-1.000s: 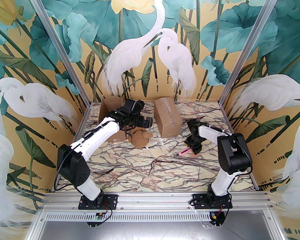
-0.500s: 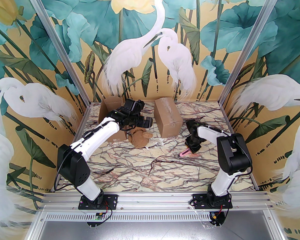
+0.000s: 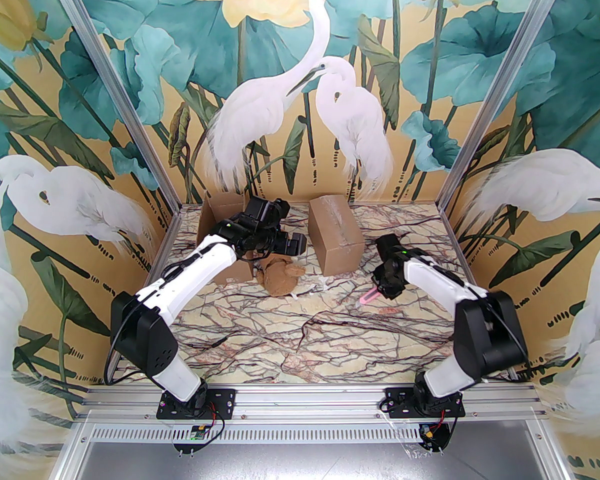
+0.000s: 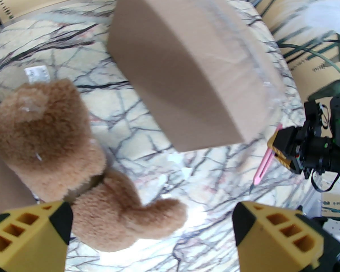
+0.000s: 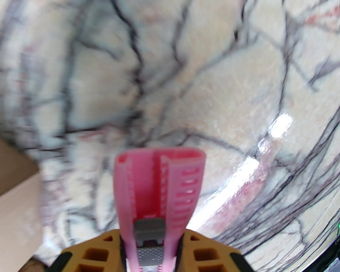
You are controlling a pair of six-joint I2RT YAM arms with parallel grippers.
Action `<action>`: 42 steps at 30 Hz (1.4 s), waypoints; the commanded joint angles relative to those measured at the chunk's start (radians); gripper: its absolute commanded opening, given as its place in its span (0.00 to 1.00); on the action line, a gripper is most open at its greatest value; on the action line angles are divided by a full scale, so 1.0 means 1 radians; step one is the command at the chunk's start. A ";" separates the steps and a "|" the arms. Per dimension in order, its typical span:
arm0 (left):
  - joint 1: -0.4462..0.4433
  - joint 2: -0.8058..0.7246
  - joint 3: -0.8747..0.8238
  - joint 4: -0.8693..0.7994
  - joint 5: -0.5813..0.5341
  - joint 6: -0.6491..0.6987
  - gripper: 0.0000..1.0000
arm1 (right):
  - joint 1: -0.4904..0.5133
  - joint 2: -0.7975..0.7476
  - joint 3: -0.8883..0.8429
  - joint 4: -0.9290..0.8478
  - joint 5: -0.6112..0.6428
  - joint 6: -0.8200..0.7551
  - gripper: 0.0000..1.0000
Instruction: Unpack the express box
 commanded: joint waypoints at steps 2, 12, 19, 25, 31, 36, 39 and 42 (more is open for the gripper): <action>-0.061 -0.034 0.060 0.001 0.117 0.028 0.96 | 0.001 -0.077 -0.012 0.010 0.063 -0.033 0.23; -0.238 0.112 0.246 0.006 0.248 0.135 0.91 | 0.001 -0.241 0.128 -0.008 0.103 -0.218 0.24; -0.289 0.309 0.448 -0.040 0.285 0.152 0.87 | 0.002 -0.296 0.176 0.023 0.043 -0.264 0.24; -0.297 0.388 0.527 -0.024 0.341 0.154 0.83 | 0.002 -0.304 0.204 0.037 0.000 -0.284 0.24; -0.307 0.416 0.518 0.003 0.408 0.154 0.82 | 0.003 -0.291 0.227 0.060 -0.046 -0.286 0.25; -0.307 0.446 0.536 -0.002 0.367 0.169 0.80 | 0.007 -0.288 0.246 0.077 -0.077 -0.286 0.24; -0.307 0.470 0.568 -0.018 0.325 0.175 0.78 | 0.010 -0.290 0.259 0.074 -0.084 -0.290 0.24; -0.307 0.493 0.600 -0.022 0.324 0.178 0.75 | 0.014 -0.284 0.268 0.066 -0.094 -0.295 0.24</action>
